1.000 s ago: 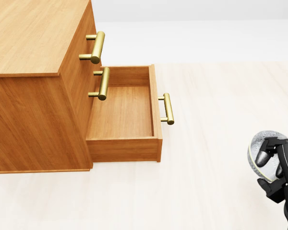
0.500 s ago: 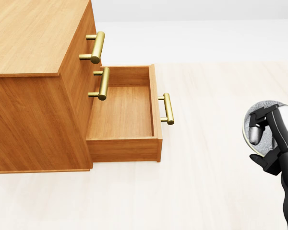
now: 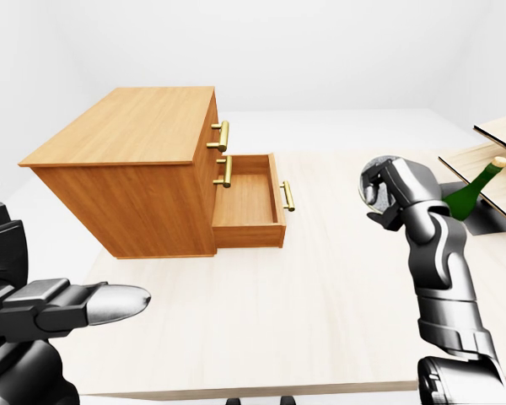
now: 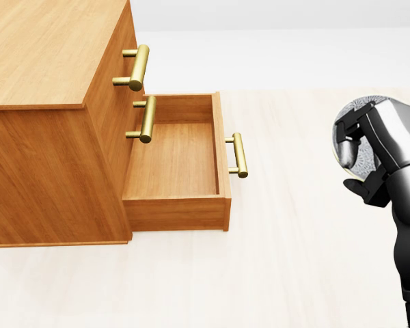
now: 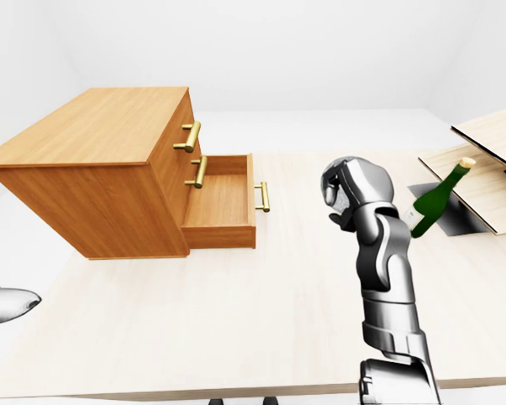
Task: Put the bowl on top of the cabinet.
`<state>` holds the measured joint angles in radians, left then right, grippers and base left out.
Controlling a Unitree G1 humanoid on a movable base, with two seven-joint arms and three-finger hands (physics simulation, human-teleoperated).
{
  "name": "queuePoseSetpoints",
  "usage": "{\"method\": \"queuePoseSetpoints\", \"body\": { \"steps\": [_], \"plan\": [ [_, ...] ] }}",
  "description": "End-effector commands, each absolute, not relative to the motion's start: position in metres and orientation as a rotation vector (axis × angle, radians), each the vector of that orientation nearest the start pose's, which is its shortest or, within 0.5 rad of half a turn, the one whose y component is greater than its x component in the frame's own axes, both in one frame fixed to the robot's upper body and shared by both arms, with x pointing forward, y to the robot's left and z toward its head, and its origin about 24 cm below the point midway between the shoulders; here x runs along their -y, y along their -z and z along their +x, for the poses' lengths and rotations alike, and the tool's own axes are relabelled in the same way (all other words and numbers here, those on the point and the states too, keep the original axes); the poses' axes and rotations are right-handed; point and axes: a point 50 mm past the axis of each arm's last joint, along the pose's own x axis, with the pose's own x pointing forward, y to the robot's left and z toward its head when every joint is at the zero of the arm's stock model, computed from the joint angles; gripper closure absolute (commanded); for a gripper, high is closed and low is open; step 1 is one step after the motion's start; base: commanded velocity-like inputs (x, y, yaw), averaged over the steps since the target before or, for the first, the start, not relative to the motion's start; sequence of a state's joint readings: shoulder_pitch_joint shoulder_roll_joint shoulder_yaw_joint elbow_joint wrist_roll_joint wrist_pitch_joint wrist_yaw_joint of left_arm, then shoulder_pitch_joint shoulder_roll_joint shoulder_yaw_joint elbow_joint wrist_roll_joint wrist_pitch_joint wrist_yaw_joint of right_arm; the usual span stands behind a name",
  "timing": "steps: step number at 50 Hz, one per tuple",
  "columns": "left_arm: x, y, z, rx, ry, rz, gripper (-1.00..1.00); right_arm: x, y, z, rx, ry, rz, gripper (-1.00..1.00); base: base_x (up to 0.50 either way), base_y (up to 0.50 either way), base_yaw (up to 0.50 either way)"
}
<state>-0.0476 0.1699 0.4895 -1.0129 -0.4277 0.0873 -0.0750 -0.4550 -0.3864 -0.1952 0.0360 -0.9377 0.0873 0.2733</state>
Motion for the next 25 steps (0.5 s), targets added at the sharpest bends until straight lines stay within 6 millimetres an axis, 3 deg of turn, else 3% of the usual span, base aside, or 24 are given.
{"method": "queuePoseSetpoints", "body": {
  "steps": [1, 25],
  "plan": [
    [-0.211, -0.259, 0.143, 1.026, -0.054, 0.040, -1.00, 0.224, -0.201, 0.329, 0.165, 0.165, -1.288, 1.00, 0.00, 0.00, 0.00],
    [-0.212, -0.260, 0.142, 1.034, -0.059, 0.036, -1.00, 0.193, -0.233, 0.340, 0.255, 0.113, -1.316, 1.00, 0.00, 0.00, 0.00]
  ]
}}
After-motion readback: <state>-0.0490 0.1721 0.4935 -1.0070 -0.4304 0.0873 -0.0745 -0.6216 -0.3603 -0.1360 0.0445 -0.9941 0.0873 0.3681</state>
